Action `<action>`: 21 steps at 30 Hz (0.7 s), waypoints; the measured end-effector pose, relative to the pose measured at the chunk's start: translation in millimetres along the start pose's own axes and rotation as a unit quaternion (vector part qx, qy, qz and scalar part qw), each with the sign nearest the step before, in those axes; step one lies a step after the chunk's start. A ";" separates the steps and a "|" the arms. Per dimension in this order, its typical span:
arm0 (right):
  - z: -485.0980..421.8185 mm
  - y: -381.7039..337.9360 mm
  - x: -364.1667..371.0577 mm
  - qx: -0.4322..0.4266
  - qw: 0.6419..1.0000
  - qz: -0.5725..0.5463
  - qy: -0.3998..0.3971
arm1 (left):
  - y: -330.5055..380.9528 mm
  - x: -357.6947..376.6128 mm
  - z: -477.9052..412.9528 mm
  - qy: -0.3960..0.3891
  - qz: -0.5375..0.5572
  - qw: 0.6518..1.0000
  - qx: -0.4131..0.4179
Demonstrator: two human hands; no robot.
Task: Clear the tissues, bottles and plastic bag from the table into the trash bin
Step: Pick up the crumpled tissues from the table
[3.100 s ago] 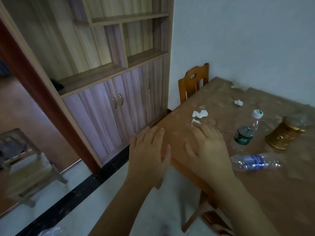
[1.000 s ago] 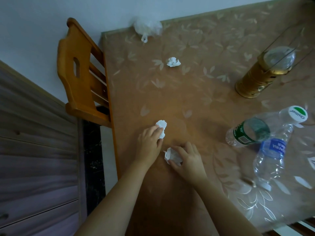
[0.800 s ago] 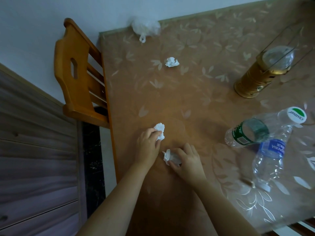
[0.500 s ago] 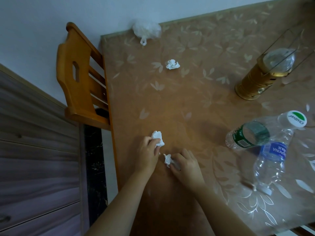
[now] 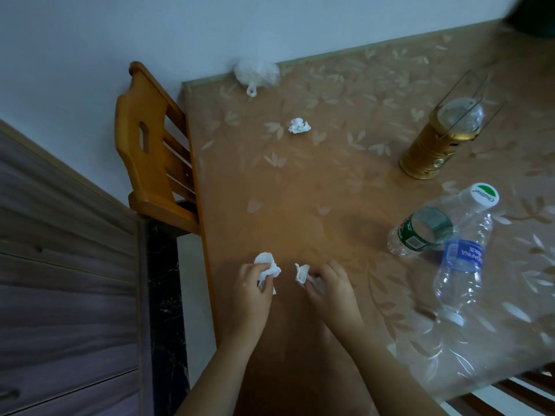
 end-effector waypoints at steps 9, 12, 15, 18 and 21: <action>14.2 -68.7 -44.2 -0.079 0.994 0.003 0.079 | 49.8 -60.4 38.5 0.079 0.099 0.985 0.114; 28.1 -92.8 -63.5 -0.099 0.989 0.000 0.112 | 64.5 -77.5 52.1 0.097 0.118 0.977 0.150; 48.3 -110.8 -84.8 -0.112 0.984 0.004 0.141 | 78.8 -87.3 67.5 0.116 0.137 0.965 0.189; 70.2 -121.6 -107.7 -0.113 0.979 -0.001 0.168 | 94.5 -88.0 81.6 0.116 0.173 0.954 0.214; 89.8 -127.4 -133.8 -0.103 0.975 0.003 0.197 | 113.2 -84.9 94.5 0.115 0.185 0.946 0.242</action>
Point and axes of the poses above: each hand's wrist, its own z-axis away from the middle knuckle, its own x-axis out of the palm, y = z × x, the point moved 2 cm from there along -z, towards the middle knuckle, and after that the axes turned 15 degrees about -z, right-handed, at the moved point
